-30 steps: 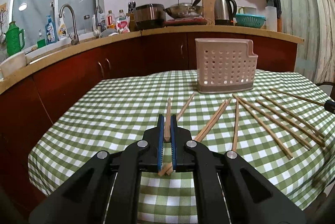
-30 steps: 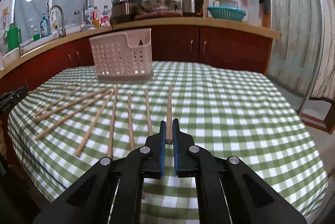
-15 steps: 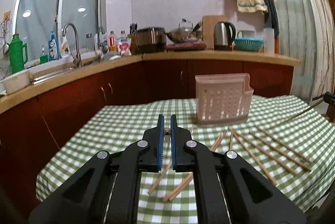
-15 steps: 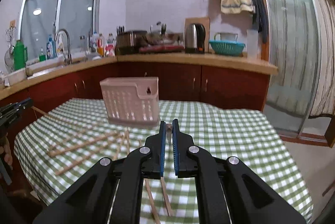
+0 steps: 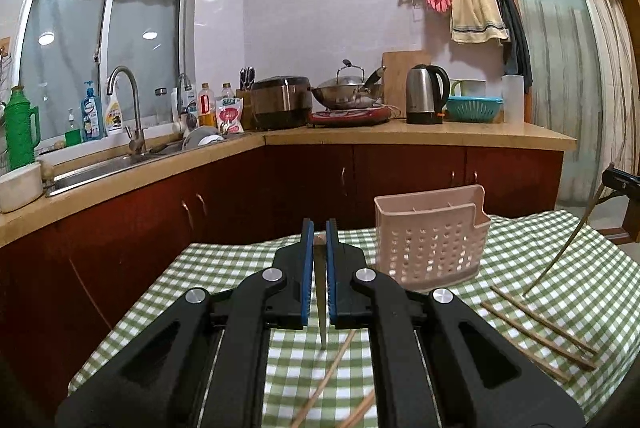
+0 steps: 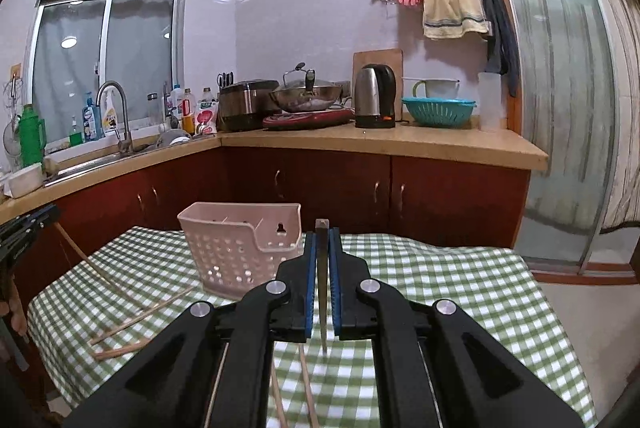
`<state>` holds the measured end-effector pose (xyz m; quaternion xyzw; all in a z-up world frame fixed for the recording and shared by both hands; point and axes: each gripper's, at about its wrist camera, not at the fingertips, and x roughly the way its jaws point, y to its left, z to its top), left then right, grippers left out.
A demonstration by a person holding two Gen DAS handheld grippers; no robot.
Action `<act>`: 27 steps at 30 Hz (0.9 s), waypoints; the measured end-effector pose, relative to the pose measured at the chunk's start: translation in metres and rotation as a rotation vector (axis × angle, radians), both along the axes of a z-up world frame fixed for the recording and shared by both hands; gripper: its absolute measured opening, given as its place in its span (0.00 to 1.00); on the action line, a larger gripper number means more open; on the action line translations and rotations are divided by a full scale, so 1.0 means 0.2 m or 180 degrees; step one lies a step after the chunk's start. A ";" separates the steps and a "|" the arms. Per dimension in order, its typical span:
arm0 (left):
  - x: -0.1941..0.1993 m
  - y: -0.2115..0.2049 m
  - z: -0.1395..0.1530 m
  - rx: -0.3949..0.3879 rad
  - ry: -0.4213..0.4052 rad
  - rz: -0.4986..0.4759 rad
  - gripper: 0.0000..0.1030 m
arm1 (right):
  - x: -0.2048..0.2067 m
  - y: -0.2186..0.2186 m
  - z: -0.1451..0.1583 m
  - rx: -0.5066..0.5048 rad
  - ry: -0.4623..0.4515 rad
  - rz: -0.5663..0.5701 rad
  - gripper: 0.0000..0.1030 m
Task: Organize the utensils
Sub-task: 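Lift both held chopsticks and lower them upright into the beige holder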
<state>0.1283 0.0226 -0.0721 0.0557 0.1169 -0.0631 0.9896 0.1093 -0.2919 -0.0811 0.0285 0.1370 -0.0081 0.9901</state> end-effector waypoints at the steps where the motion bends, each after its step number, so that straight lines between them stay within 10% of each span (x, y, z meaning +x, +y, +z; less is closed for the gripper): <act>1: 0.01 -0.01 0.00 0.0021 -0.0019 0.0002 0.06 | 0.01 0.00 0.00 -0.0015 -0.0004 0.0008 0.07; 27: 0.10 -0.07 0.34 -0.0122 -0.0329 -0.0251 0.06 | 0.07 0.04 0.26 0.0042 -0.0265 0.0129 0.07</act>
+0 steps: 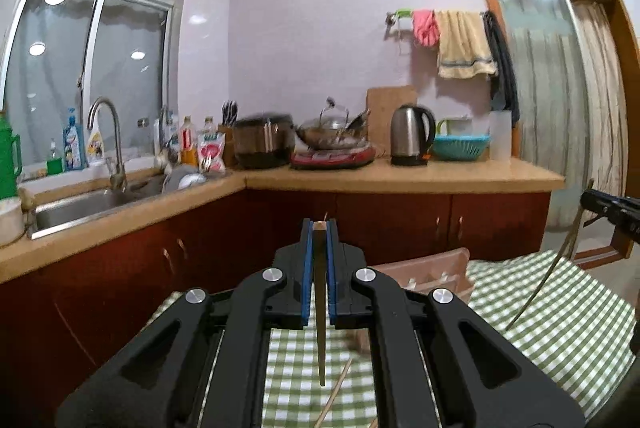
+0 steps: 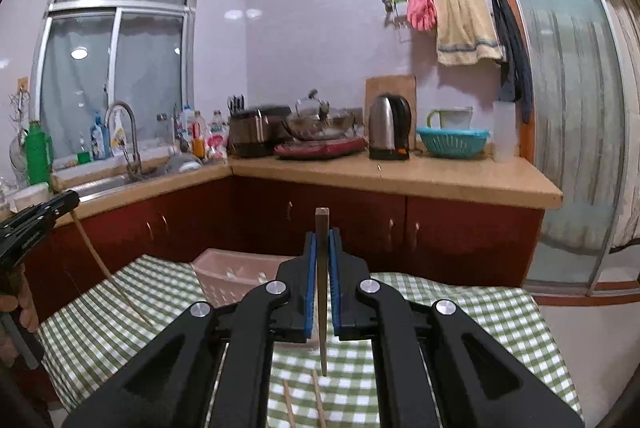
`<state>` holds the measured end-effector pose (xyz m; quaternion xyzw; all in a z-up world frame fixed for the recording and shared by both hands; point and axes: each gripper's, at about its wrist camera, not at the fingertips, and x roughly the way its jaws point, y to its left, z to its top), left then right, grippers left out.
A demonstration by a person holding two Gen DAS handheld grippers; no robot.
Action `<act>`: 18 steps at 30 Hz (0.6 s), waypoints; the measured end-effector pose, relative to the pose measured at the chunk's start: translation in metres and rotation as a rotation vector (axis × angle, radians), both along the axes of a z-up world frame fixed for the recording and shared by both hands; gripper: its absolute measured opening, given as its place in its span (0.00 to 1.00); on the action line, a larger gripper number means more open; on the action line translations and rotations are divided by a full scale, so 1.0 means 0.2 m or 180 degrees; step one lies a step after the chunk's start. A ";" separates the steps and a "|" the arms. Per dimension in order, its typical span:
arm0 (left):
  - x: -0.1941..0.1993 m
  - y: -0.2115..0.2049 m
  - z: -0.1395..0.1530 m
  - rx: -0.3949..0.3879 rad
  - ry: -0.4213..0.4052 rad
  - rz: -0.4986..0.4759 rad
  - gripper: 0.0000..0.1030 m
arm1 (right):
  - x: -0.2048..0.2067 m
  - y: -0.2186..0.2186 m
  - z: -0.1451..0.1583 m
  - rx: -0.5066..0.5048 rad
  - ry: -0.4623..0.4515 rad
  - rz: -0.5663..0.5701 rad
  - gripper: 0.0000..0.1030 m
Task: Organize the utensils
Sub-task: 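Lift both held chopsticks and lower them upright into the beige holder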
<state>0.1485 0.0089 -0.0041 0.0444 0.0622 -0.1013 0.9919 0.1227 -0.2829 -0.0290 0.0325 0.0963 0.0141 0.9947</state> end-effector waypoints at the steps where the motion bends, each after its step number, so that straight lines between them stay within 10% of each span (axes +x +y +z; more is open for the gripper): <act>1: 0.00 -0.01 0.03 -0.0003 -0.0055 -0.0012 0.06 | 0.00 0.01 0.03 0.0014 -0.0048 0.0031 0.07; 18: 0.28 -0.26 0.27 -0.0332 -0.0489 -0.0250 0.06 | 0.33 0.07 0.16 0.0094 -0.0537 0.0252 0.07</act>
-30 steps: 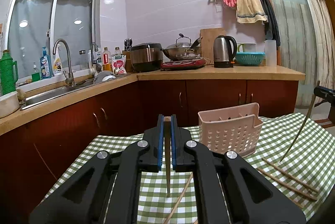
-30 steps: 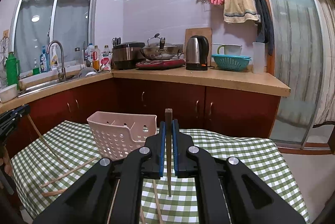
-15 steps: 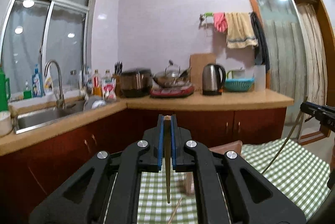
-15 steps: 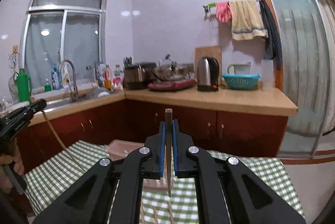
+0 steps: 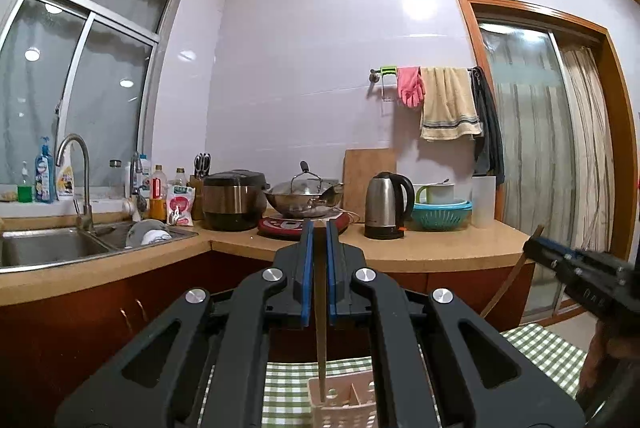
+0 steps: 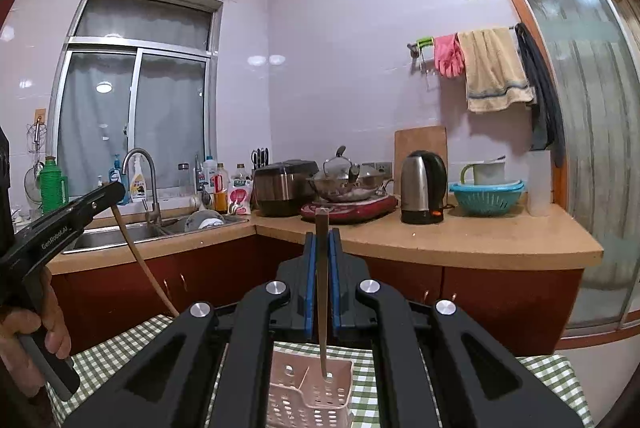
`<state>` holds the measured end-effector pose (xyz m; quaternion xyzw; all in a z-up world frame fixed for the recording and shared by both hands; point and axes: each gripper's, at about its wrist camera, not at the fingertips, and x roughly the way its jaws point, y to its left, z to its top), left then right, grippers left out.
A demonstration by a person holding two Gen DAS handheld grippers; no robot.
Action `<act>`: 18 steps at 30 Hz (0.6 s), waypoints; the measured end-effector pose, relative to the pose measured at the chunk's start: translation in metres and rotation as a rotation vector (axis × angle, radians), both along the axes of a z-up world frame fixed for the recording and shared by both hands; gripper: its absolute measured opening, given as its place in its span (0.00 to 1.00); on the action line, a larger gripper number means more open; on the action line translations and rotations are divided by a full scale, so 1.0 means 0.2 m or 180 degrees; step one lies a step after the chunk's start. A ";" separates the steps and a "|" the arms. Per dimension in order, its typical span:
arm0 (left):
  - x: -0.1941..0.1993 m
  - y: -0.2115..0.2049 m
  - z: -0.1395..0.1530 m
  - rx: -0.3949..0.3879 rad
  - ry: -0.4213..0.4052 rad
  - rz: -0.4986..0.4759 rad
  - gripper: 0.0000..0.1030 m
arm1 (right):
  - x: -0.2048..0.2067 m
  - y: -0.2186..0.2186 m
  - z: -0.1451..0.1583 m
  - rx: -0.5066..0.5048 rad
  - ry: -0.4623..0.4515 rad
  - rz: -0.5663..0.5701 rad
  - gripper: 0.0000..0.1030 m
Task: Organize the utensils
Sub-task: 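Lift both held chopsticks and lower them upright into the beige holder, then open both tools to release the chopsticks into the holder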
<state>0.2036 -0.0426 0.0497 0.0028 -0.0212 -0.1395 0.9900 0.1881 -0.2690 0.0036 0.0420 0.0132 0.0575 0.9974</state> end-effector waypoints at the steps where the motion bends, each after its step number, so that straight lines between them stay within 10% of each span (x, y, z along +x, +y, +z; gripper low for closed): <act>1: 0.03 -0.02 -0.01 -0.0027 0.0013 -0.0019 0.06 | 0.03 0.00 -0.02 0.0020 0.0027 0.0004 0.07; 18: 0.32 -0.07 -0.45 0.0214 0.0719 -0.0014 0.06 | 0.25 0.00 -0.37 0.0168 0.0680 0.0084 0.07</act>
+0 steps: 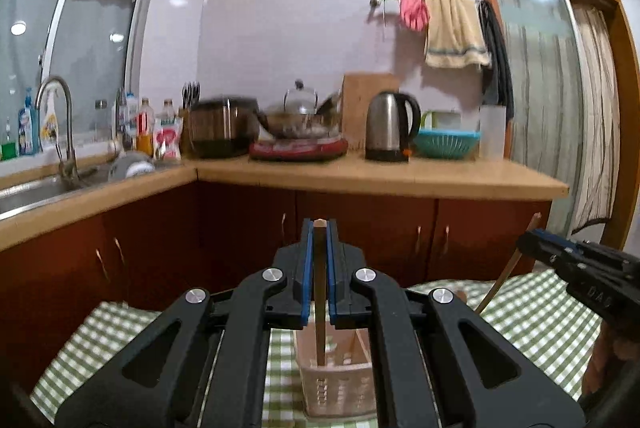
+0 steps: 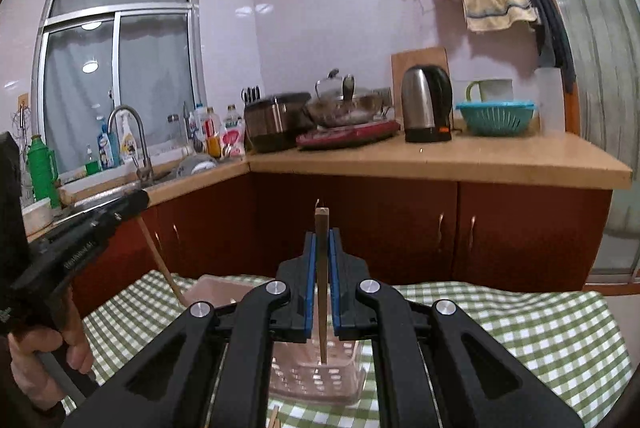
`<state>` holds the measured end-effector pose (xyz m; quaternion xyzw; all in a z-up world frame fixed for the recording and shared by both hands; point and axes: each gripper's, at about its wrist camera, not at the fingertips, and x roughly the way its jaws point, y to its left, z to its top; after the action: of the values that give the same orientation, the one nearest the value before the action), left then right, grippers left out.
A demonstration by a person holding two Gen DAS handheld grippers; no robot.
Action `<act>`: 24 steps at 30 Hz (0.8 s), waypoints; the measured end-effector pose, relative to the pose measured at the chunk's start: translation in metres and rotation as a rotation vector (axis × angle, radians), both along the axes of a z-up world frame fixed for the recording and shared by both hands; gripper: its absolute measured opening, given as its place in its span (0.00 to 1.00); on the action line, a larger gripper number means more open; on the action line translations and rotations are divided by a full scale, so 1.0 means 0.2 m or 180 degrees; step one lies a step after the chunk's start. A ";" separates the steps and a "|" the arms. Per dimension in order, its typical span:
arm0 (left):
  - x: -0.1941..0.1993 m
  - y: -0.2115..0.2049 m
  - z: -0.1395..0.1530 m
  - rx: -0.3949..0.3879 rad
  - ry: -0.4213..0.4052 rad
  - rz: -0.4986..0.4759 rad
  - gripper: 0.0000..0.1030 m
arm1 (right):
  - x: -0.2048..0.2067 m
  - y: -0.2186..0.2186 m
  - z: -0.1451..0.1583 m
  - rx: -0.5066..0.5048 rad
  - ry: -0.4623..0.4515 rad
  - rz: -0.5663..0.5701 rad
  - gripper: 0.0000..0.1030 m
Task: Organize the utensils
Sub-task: 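Open both tools to release the chopsticks into the holder, then lower both tools to the table and close each on a chopstick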
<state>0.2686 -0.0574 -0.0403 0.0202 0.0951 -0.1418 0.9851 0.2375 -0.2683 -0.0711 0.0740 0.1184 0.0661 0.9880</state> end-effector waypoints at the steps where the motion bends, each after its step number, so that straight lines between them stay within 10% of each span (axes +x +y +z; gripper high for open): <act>1: 0.01 0.01 -0.03 -0.0002 0.0047 0.0016 0.08 | -0.01 0.01 -0.01 -0.0013 0.0002 0.0012 0.07; 4: 0.02 0.02 -0.08 -0.0005 0.0144 0.0011 0.26 | -0.01 0.01 -0.01 -0.0053 0.0008 0.0003 0.08; 7: 0.01 0.04 -0.09 -0.0031 0.0134 0.0036 0.53 | -0.02 0.01 0.00 -0.0045 0.0010 -0.0004 0.37; 10: -0.02 0.06 -0.08 -0.0019 0.0097 0.0060 0.63 | -0.04 0.01 0.02 -0.0094 -0.0039 -0.0054 0.43; 24: -0.33 0.15 -0.12 0.0184 0.0038 0.0191 0.79 | -0.42 -0.02 0.06 -0.0304 -0.0226 -0.0298 0.51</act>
<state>0.2018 -0.0273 -0.0646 0.0450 0.1057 -0.1096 0.9873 0.1527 -0.2718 -0.0593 0.0299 0.0827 0.0167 0.9960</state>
